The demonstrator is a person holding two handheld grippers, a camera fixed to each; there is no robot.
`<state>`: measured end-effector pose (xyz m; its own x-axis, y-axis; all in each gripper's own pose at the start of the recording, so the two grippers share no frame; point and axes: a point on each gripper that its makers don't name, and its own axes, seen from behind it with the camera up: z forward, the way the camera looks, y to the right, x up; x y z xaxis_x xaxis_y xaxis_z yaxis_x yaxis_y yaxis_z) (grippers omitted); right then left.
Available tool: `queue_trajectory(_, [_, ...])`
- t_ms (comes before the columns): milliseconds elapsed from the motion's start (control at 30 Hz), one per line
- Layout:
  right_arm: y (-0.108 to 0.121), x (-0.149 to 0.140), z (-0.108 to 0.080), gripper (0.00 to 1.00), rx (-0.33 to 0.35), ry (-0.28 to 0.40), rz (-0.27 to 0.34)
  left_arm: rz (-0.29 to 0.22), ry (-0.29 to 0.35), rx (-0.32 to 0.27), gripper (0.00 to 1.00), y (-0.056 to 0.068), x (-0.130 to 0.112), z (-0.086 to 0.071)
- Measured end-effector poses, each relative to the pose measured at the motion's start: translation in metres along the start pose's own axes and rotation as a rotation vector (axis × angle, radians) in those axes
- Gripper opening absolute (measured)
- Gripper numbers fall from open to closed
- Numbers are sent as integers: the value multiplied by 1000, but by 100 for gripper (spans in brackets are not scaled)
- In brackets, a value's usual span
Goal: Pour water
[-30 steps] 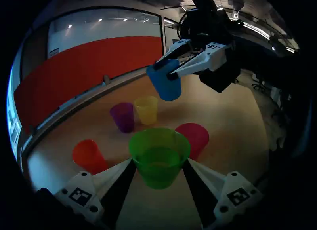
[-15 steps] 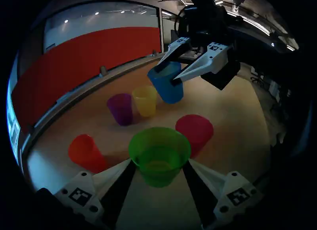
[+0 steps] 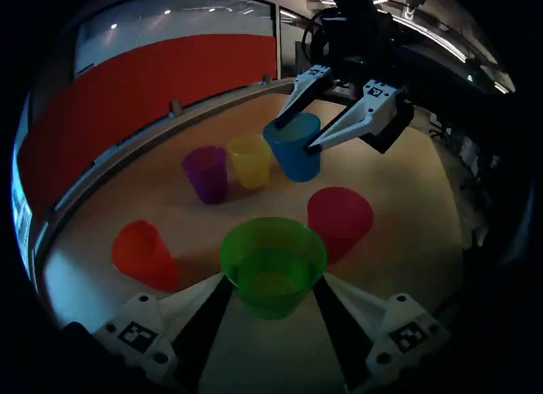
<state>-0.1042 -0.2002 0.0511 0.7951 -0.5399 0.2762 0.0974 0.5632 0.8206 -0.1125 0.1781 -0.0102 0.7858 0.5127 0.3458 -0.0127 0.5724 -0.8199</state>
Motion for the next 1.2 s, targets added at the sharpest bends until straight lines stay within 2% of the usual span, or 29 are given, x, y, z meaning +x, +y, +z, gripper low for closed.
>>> queue_trajectory(400, [-2,-18,8,94,22,-31,-6,2,-39,-18,81,0,-7,5])
queue_trajectory(1200, [-2,-31,21,94,32,-48,-1,-19,-49,-28,81,1,-19,16])
